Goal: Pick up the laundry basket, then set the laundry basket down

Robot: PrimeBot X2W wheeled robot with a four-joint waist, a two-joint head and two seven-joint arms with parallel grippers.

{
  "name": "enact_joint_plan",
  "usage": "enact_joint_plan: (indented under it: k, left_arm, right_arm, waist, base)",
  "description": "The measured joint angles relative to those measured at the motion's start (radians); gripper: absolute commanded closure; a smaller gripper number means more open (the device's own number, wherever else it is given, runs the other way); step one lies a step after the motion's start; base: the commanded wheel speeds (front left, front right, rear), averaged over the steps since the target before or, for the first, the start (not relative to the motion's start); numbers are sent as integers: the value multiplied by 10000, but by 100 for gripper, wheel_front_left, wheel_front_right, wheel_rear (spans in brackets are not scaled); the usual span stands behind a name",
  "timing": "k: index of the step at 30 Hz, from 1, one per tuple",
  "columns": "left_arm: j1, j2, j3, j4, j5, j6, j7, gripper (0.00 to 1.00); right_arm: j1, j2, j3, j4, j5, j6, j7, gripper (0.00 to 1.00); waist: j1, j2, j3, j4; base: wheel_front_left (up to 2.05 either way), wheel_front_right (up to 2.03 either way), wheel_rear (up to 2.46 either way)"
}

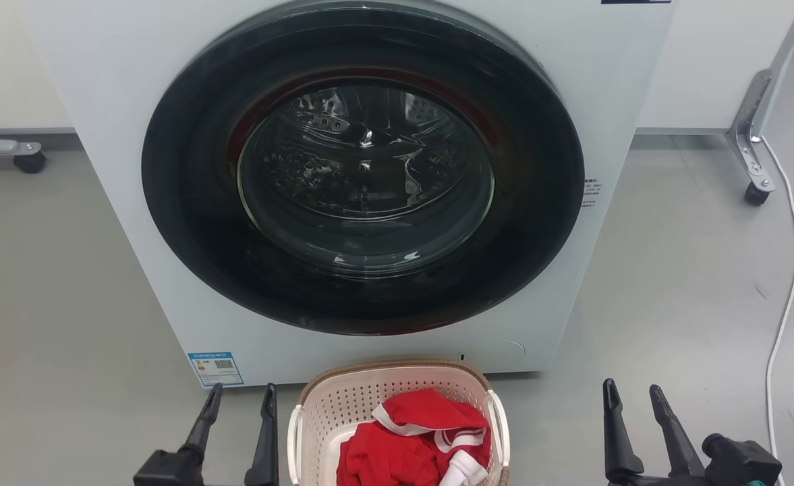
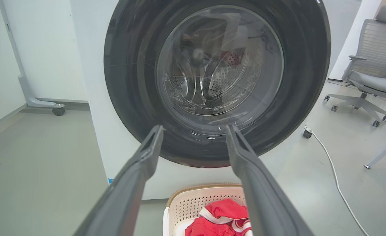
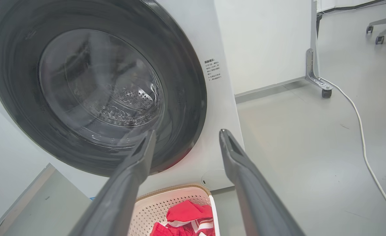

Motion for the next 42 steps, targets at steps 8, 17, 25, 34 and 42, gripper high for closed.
enact_joint_plan:
  k: [8,17,25,34,42]
  left_arm:
    - [132,38,-263,-257,1120,184,-265,0]
    - [320,105,-479,-646,2324,412,-612,0]
    - [337,98,-439,-686,2472,439,-614,0]
    - [489,92,-318,-738,2470,439,-614,0]
    - [526,92,-242,-865,2470,439,-614,0]
  right_arm:
    - [123,-21,232,-322,-1137,-180,-282,0]
    - [293,-35,499,-667,-2416,-407,-621,0]
    - [333,-36,493,-752,-2510,-431,-650,0]
    - [360,-35,453,-803,-2510,-430,-650,0]
    - [478,-33,391,-894,-2510,-426,-652,0]
  waist:
    - [0,0,-54,21]
    - [0,0,-114,47]
    - [0,0,-118,43]
    - [0,0,-90,48]
    - [0,0,33,41]
  base:
    - [0,0,0]
    - [0,0,0]
    - [0,0,0]
    - [0,0,0]
    - [0,0,0]
